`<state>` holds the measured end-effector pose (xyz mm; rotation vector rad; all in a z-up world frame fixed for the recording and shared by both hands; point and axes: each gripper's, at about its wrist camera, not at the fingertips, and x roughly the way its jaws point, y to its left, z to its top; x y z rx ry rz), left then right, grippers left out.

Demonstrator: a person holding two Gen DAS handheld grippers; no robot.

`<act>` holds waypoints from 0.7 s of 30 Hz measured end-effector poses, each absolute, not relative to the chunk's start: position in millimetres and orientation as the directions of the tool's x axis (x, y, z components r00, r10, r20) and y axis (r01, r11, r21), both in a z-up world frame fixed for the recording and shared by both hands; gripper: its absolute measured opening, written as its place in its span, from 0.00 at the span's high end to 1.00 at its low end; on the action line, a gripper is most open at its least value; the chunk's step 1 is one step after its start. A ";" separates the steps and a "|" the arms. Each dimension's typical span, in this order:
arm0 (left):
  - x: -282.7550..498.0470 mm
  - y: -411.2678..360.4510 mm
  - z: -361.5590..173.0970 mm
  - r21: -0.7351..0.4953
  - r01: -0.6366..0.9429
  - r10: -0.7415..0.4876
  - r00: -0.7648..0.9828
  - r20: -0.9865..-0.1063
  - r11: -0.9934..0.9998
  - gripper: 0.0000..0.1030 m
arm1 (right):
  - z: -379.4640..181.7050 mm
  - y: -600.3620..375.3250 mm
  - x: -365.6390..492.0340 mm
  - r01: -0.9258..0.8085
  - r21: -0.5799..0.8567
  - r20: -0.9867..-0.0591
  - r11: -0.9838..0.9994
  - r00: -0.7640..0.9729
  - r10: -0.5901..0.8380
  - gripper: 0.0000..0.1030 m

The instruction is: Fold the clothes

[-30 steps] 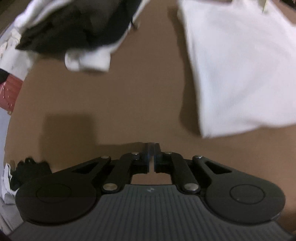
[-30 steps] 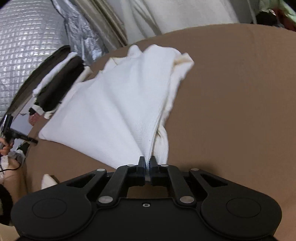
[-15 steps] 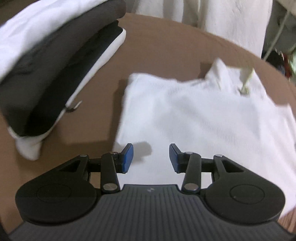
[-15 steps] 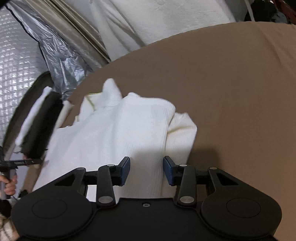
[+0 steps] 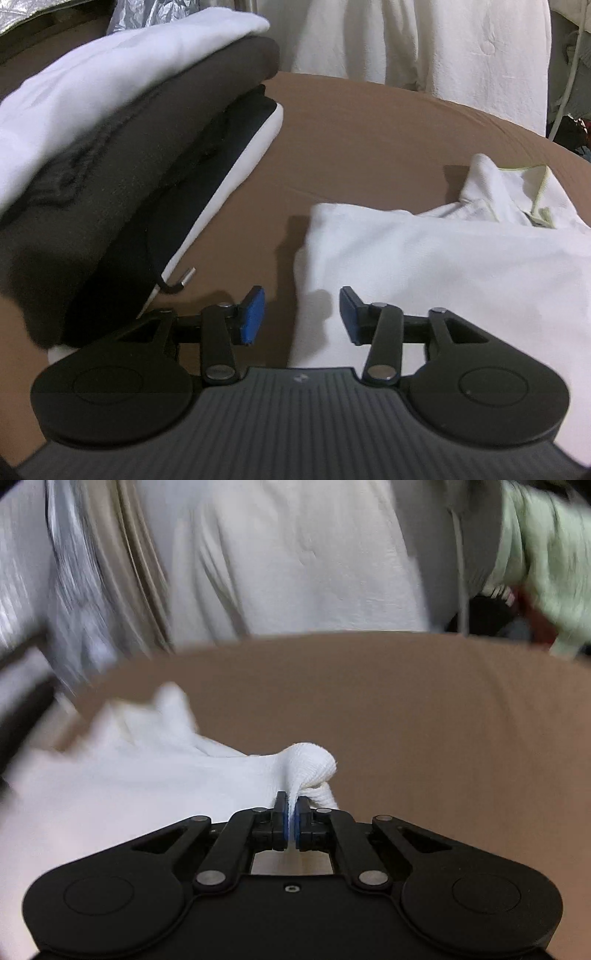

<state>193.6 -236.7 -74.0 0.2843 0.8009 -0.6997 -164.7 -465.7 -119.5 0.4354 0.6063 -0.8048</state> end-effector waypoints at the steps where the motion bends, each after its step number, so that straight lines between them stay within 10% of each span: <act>1: 198.9 -236.9 -78.4 -0.041 0.667 -0.470 0.480 -0.741 0.744 0.46 | -116.1 -462.9 -160.9 0.789 0.103 -0.658 0.605 0.510 -0.553 0.98; 9: 233.4 -257.5 -104.9 -0.214 0.676 -0.549 0.330 -0.768 0.705 0.26 | -112.6 -454.7 -154.0 0.806 0.004 -0.681 0.591 0.435 -0.589 0.97; 10: 234.4 -261.8 -106.8 -0.229 0.675 -0.555 0.316 -0.770 0.701 0.49 | -112.6 -457.2 -156.1 0.807 0.024 -0.677 0.590 0.447 -0.584 0.97; 11: 235.4 -266.1 -108.7 -0.243 0.675 -0.561 0.301 -0.771 0.697 0.93 | -112.0 -459.7 -158.3 0.808 0.049 -0.671 0.587 0.462 -0.580 0.97; 16: 206.0 -282.0 -88.5 -0.072 0.704 -0.524 0.452 -0.722 0.707 0.92 | -106.6 -460.1 -162.1 0.805 0.097 -0.606 0.585 0.514 -0.607 0.97; 21: 192.0 -282.6 -96.0 -0.015 0.645 -0.411 0.469 -0.781 0.764 0.46 | -134.2 -464.8 -142.0 0.852 0.000 -0.700 0.524 0.374 -0.609 0.96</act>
